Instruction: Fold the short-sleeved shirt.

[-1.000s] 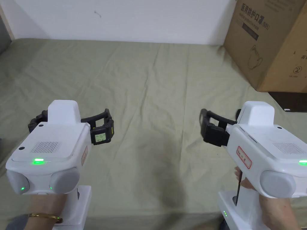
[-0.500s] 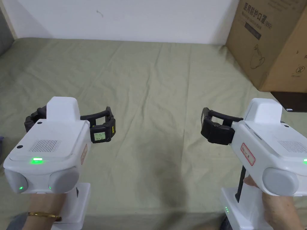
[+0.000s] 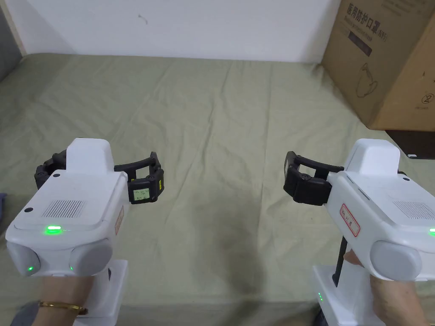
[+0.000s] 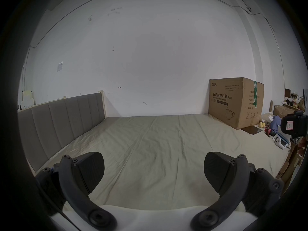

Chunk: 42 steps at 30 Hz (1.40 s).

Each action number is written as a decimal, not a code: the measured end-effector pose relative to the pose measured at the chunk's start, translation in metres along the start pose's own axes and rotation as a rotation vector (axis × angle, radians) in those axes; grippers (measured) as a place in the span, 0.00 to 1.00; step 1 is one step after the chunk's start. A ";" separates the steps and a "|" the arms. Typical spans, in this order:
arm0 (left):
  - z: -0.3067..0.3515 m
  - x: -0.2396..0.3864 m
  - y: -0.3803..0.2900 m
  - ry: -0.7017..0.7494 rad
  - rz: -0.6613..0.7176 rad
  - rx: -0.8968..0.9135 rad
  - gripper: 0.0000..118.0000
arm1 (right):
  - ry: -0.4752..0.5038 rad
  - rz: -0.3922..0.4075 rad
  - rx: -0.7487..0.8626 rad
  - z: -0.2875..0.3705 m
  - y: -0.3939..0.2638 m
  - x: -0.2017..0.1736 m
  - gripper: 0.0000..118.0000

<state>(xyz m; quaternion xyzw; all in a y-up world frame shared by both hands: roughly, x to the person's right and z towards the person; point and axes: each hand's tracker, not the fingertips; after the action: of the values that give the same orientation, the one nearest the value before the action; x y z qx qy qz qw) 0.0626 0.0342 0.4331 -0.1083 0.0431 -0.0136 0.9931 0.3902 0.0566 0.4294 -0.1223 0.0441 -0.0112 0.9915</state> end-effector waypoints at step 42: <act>0.001 0.006 0.001 -0.001 -0.011 0.010 1.00 | -0.012 0.020 -0.024 -0.002 0.002 -0.005 0.99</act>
<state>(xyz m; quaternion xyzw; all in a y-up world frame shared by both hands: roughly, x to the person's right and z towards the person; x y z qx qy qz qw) 0.0685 0.0349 0.4338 -0.1034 0.0418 -0.0193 0.9936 0.3854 0.0586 0.4273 -0.1338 0.0395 0.0002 0.9902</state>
